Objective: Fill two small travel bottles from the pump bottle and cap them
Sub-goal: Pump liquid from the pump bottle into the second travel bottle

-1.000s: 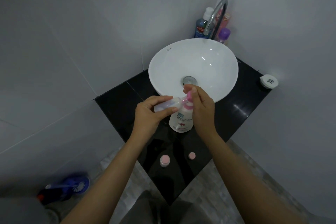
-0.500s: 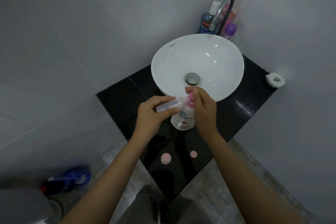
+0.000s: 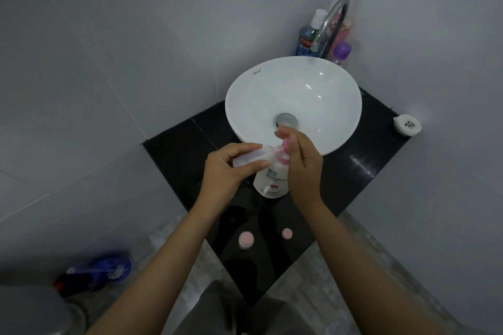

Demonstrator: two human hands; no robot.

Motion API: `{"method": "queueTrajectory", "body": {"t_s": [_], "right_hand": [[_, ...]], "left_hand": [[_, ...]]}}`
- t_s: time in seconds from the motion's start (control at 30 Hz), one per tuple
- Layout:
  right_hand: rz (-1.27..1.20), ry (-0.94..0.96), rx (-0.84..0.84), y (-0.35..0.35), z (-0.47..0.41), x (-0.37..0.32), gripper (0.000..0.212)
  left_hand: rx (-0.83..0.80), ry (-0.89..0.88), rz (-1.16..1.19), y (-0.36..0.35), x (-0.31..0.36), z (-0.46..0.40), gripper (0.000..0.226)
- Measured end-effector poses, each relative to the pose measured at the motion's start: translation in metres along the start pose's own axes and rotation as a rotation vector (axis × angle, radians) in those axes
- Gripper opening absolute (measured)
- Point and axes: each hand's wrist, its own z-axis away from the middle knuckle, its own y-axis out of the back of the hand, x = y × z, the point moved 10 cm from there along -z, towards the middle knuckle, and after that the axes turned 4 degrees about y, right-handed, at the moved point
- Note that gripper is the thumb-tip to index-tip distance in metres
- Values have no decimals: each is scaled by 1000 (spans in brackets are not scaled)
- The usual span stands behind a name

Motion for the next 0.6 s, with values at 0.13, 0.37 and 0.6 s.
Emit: {"method": "queueTrajectory", "body": {"t_s": [0.13,0.37,0.6], "right_hand": [[-8,-15,-5,-1,6,10,27],[27,-37,-48,1,4,1,29],[10,-48,37,3,6,-6,25]], "left_hand": [[-11,2,-42,-2,-3,-1,32],[-28,0,-15,0,0,0,33],[-41,15,-6,2,1,-3,33]]}}
